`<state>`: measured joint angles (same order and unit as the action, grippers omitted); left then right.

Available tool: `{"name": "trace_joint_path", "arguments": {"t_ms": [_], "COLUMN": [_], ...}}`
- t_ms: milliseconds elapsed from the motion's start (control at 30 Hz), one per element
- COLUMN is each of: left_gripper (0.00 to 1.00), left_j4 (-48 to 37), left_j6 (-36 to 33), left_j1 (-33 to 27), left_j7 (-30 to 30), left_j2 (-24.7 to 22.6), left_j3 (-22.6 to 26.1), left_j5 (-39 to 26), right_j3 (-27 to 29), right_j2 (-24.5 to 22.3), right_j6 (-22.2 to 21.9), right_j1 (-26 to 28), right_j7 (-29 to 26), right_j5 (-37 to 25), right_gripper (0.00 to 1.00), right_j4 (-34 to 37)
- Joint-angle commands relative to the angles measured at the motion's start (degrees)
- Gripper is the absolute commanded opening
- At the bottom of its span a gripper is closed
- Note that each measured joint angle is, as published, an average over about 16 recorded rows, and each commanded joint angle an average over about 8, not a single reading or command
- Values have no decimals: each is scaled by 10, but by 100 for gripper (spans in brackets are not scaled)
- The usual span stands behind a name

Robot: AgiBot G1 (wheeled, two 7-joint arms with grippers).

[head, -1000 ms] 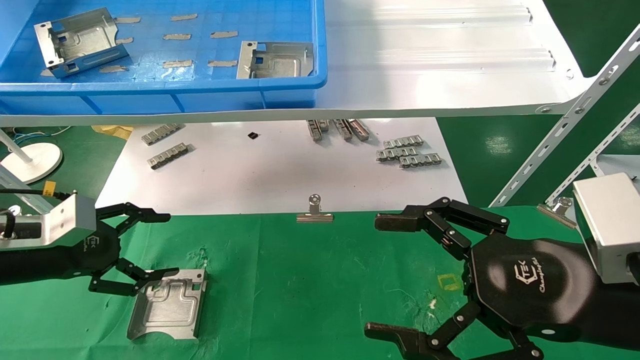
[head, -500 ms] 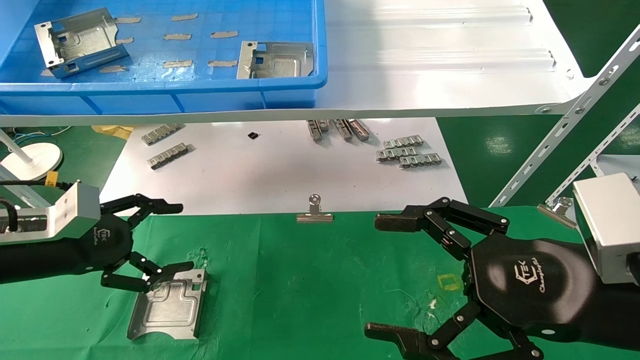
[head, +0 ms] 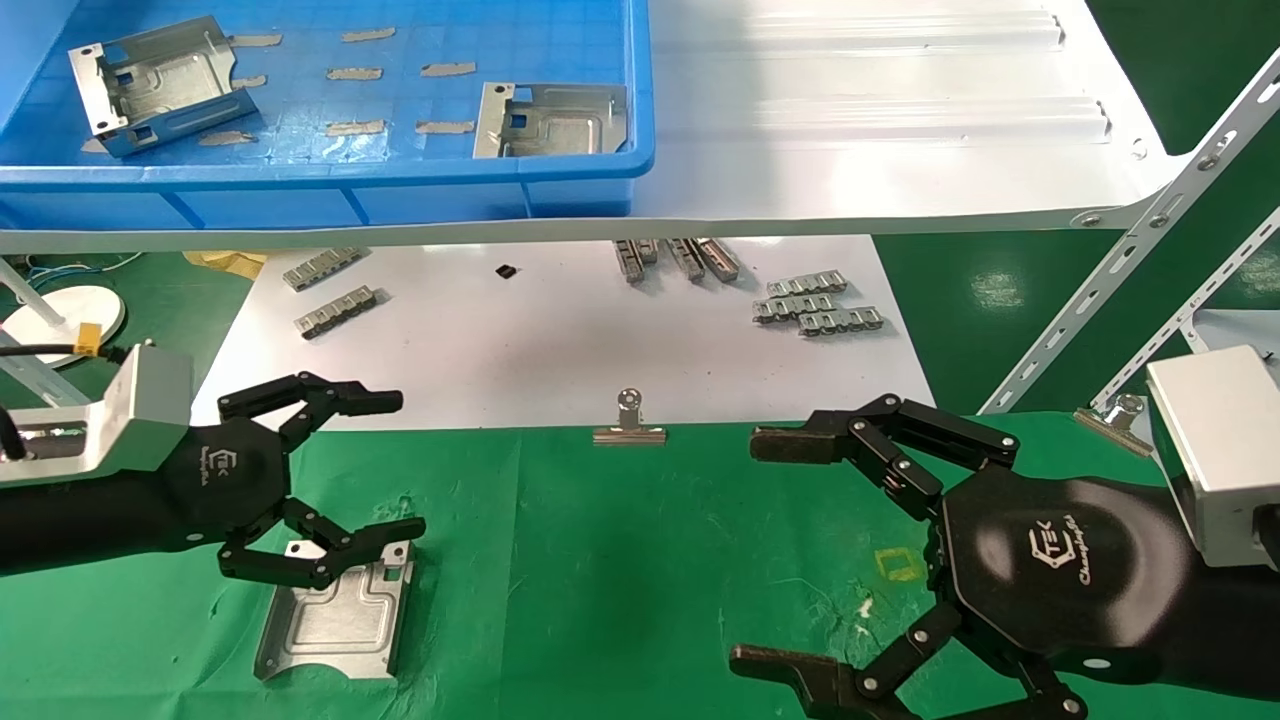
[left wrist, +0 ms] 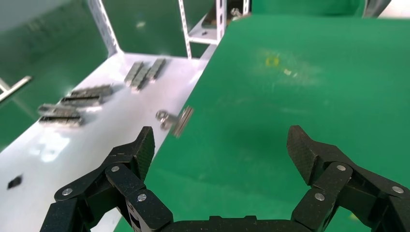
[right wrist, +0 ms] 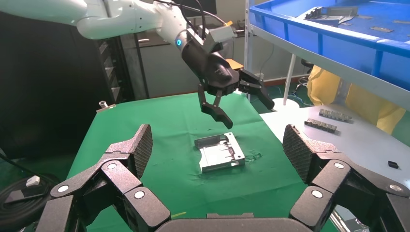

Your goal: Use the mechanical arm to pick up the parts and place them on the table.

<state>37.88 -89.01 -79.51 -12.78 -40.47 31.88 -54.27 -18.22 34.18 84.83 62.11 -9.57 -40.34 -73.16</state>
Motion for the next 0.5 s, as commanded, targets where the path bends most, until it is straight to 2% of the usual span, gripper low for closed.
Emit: {"name": "trace_joint_path", "arguments": {"t_ms": [33, 500], "left_gripper": [100, 100], "left_j4": [21, 170], "left_j6": [2, 16], "left_j1": [11, 85], "left_j7": [14, 112], "left_j2": [3, 26], "left_j3": [-9, -76], "left_j5": [7, 59], "right_j3": [0, 0], "right_j2": [0, 0], "right_j6": [0, 0], "right_j1": [0, 0], "right_j7": [0, 0], "right_j5": [0, 0], "right_gripper": [100, 100], "right_j4": [0, 0]}}
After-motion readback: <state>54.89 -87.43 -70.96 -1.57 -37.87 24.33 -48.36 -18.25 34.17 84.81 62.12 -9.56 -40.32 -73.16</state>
